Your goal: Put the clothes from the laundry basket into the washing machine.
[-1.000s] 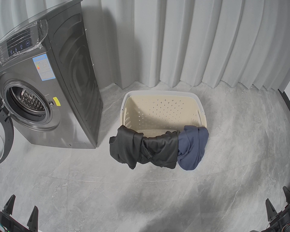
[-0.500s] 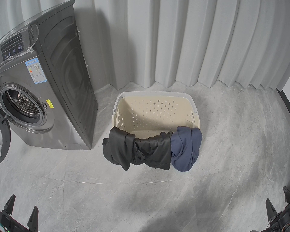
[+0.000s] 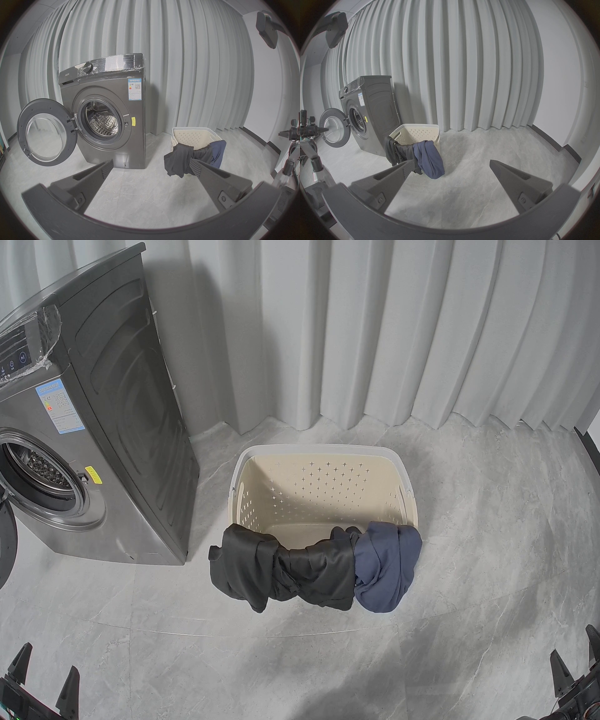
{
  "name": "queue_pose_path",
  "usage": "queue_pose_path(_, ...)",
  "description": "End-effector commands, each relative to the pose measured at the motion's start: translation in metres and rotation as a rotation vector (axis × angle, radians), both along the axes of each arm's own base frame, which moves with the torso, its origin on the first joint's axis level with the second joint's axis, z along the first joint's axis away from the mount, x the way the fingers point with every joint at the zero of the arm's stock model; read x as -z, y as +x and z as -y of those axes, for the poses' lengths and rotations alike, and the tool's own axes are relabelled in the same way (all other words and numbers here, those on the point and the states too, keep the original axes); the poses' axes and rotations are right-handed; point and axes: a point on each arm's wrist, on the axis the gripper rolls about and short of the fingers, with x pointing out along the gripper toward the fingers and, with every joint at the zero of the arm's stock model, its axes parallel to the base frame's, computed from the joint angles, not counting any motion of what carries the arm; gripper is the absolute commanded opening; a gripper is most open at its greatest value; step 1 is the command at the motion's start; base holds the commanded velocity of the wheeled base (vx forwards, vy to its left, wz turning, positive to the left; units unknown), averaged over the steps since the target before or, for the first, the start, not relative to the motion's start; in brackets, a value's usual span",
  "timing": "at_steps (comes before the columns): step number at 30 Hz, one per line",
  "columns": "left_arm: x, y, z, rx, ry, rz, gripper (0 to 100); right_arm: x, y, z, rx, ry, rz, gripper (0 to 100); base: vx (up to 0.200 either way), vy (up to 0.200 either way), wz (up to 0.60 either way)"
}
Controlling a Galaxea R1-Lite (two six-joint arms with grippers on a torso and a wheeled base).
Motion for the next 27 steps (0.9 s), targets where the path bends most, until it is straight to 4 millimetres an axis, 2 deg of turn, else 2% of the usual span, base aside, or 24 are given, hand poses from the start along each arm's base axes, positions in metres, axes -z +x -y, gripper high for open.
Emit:
queue_pose_path(1,0.005,0.000,0.000,-0.001,-0.001,-0.003,100,0.004,0.000,0.000,-0.002,-0.001,0.002,100,0.200,0.000,0.00)
queue_pose_path(8,0.005,0.000,0.000,-0.001,0.000,-0.003,100,0.004,0.000,0.000,0.003,0.000,0.002,100,0.200,0.000,0.00)
queue_pose_path(13,0.005,0.000,0.000,-0.001,0.003,-0.005,100,0.004,0.000,0.000,0.009,0.003,0.006,100,0.000,0.000,0.00)
queue_pose_path(15,0.005,0.000,0.000,-0.001,0.003,-0.005,100,-0.009,-0.003,0.000,0.006,0.001,0.080,100,0.000,0.000,0.00)
queue_pose_path(17,0.005,0.000,0.000,0.000,0.003,-0.005,100,-0.038,-0.011,0.000,0.006,0.002,0.180,100,0.000,0.000,0.00)
queue_pose_path(18,0.005,0.000,0.000,0.002,0.003,-0.003,100,-0.050,-0.009,0.000,0.001,0.004,0.166,100,0.000,0.000,0.00)
queue_pose_path(20,0.005,0.000,0.000,0.000,0.008,-0.005,100,-0.059,0.000,0.000,-0.028,0.001,0.069,100,0.000,0.000,0.00)
queue_pose_path(22,0.005,0.000,0.000,0.000,0.008,-0.005,100,-0.059,0.011,0.000,-0.063,0.002,-0.020,100,0.000,0.000,0.00)
queue_pose_path(23,0.005,0.000,0.000,0.000,0.006,-0.005,100,-0.057,0.023,-0.001,-0.119,0.009,-0.119,100,0.000,0.000,0.00)
queue_pose_path(27,0.005,0.000,0.000,0.000,0.006,-0.005,100,-0.057,0.053,-0.007,-0.246,0.080,-0.328,100,0.000,0.000,0.00)
